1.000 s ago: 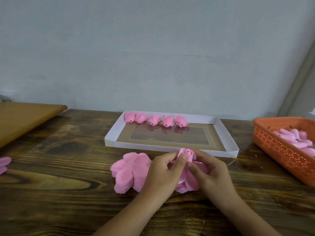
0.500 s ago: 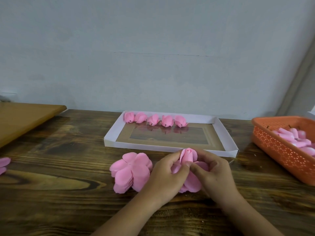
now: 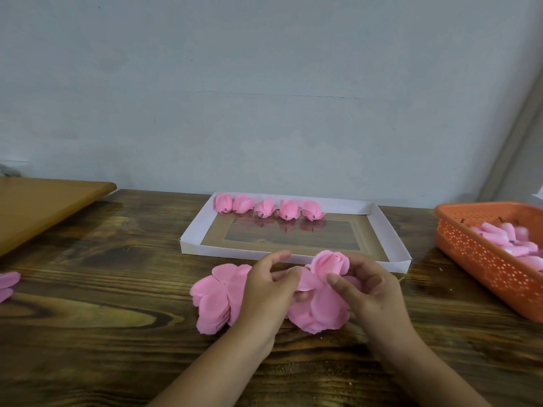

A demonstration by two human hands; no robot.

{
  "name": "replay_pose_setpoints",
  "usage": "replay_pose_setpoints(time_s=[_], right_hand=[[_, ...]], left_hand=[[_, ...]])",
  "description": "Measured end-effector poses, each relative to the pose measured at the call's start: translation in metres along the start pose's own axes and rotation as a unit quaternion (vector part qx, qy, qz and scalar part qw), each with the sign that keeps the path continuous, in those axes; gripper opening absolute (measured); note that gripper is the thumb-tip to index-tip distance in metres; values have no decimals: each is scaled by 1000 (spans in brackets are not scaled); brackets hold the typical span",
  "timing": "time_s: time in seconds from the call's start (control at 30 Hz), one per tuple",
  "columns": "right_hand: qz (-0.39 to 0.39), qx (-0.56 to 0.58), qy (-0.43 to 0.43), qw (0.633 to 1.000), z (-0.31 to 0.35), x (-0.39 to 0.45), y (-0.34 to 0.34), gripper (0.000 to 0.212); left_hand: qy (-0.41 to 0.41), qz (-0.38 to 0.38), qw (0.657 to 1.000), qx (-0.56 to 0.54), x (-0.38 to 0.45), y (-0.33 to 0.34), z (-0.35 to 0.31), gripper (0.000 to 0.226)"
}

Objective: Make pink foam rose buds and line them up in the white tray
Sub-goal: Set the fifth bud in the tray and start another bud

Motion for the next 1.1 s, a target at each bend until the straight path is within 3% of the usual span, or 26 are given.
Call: replay_pose_setpoints(time_s=[0.23, 0.33, 0.47, 0.67, 0.83, 1.1], right_hand=[[30, -80, 0, 996, -1, -1, 5, 27], [21, -73, 2, 997, -3, -1, 4, 27], [11, -59, 18, 998, -5, 0, 2, 25], [6, -5, 28, 1000, -2, 0, 2, 25], [6, 48, 50, 998, -2, 0, 2, 26], [29, 96, 65, 993, 1, -1, 6, 28]], left_hand=[[21, 1, 999, 44, -2, 1, -1, 26], [17, 21, 999, 34, -5, 5, -3, 24], [-18, 47, 999, 4, -4, 5, -3, 40], [-6, 74, 997, 4, 0, 5, -2, 45], [10, 79, 997, -23, -1, 7, -1, 34], [90, 106, 988, 67, -3, 7, -6, 19]])
Point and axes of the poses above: each hand's wrist, its own x-axis towards the middle knuckle, its own y-axis out of the palm, z = x × y, the point moved 4 cm from there along x, towards the middle knuckle, and after that the axes turned 5 degrees about z, right-handed, at the moved point
